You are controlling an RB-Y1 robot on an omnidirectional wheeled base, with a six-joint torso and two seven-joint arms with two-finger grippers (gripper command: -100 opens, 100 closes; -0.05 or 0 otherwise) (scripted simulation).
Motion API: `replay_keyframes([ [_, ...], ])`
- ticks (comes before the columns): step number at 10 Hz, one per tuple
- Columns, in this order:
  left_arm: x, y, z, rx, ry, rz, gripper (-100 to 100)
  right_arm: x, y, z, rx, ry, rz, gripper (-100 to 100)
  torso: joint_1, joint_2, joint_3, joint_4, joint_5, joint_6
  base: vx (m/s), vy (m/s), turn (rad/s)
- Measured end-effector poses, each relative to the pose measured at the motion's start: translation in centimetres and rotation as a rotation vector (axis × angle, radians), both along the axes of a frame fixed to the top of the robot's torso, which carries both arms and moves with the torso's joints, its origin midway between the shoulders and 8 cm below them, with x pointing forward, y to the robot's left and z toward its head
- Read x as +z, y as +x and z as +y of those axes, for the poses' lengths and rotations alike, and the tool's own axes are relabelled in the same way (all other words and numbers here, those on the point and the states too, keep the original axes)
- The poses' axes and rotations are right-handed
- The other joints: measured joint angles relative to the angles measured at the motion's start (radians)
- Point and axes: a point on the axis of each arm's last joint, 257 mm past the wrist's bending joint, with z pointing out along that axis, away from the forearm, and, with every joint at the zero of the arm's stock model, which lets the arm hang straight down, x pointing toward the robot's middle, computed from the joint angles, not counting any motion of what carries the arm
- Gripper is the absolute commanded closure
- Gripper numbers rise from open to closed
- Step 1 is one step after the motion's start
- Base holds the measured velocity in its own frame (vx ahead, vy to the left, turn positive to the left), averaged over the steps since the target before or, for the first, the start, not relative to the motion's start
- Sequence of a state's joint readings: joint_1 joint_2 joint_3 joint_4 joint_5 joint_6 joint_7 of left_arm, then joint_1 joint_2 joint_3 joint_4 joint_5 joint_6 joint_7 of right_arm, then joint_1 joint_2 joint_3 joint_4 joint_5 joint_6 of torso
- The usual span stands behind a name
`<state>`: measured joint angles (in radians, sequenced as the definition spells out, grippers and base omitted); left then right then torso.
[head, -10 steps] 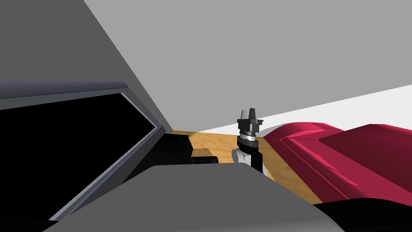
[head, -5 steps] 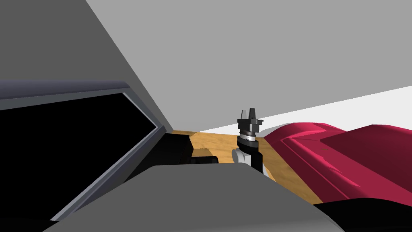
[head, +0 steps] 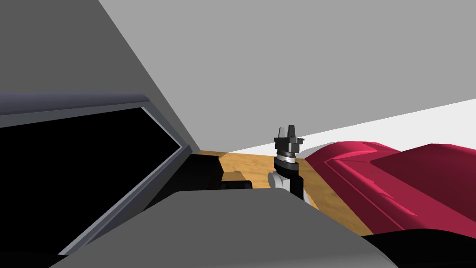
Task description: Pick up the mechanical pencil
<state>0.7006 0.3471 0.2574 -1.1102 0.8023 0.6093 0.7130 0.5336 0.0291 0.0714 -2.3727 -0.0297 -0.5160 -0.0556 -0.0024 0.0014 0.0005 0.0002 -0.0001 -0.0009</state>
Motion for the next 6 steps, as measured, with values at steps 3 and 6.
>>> replay_keyframes([
  [3,0.8,-0.3,0.5,0.004,0.002,0.000,100,0.0,0.0,0.0,0.000,0.000,0.000,0,0.000,0.000,0.000,0.000,0.000,0.000,0.002,-0.003,-0.002],
  [6,1.7,-0.5,1.2,0.012,0.003,0.000,0,0.0,0.0,0.0,0.000,0.000,0.000,0,-0.001,0.000,0.000,0.000,0.000,0.000,0.001,-0.014,-0.014],
])
